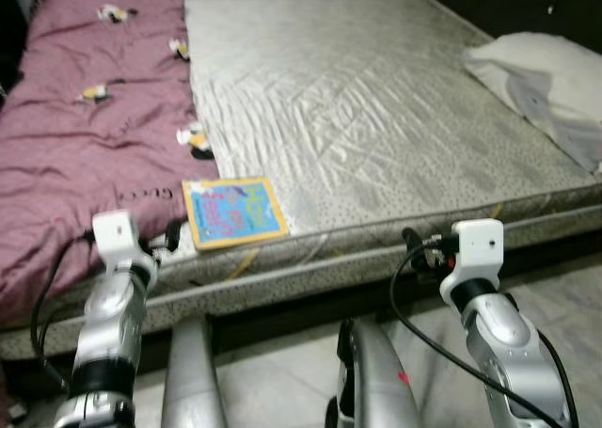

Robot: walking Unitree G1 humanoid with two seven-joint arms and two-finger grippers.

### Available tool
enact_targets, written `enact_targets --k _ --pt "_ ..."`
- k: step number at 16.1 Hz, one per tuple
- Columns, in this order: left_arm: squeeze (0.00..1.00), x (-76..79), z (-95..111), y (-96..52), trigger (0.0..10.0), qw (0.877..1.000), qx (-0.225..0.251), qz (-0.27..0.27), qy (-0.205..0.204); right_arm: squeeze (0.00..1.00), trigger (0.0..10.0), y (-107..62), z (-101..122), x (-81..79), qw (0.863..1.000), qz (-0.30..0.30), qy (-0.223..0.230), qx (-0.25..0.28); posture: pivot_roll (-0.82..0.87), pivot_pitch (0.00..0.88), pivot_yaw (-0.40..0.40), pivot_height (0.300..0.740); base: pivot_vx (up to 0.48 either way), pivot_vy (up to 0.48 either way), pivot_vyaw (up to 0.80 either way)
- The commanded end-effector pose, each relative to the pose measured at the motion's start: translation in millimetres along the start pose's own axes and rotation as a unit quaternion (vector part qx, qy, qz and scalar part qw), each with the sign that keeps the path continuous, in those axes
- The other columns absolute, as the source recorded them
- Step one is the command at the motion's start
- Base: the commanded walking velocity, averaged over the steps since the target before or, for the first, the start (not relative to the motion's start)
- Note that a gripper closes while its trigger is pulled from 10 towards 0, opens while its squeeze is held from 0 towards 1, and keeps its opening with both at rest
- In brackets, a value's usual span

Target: Clean up the room

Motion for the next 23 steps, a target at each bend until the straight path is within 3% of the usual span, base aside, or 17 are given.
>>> enact_targets --k 1,9,18,23 --pt "0.00 4.5 4.2 3.0 10.0 1.000 0.009 -0.008 -0.001 0.00 10.0 -0.3 4.1 4.0 1.000 -0.005 -0.003 0.004 -0.13 0.025 -0.072 0.537 0.315 0.000 0.00" --pt "0.00 0.1 -1.1 3.4 10.0 1.000 0.002 0.004 -0.002 0.00 10.0 0.8 3.3 2.8 1.000 0.000 -0.006 0.002 -0.12 0.023 -0.076 0.537 0.440 0.000 0.00" --pt "0.00 -4.2 -11.3 2.7 10.0 0.999 -0.018 0.025 -0.012 0.00 10.0 1.6 2.0 2.8 1.000 0.002 -0.006 -0.001 -0.12 0.021 -0.080 0.537 0.000 0.000 0.00" --pt "0.00 -10.2 -4.9 -5.3 10.0 0.999 0.016 0.037 -0.031 0.00 10.0 2.0 1.1 1.8 1.000 0.007 -0.008 -0.002 -0.12 0.023 -0.080 0.537 0.000 0.000 0.00"
Point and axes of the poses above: a point about 5 cm out from each wrist's last joint towards the gripper, its own y axis pointing out of the wrist towards the gripper, its own z axis along the axis of the wrist's last joint, x = y × z, the point moved 4 cm from there along y, pointing out of the wrist towards the gripper, and after that the axes turned 5 degrees about -y, right-handed, at the moved point
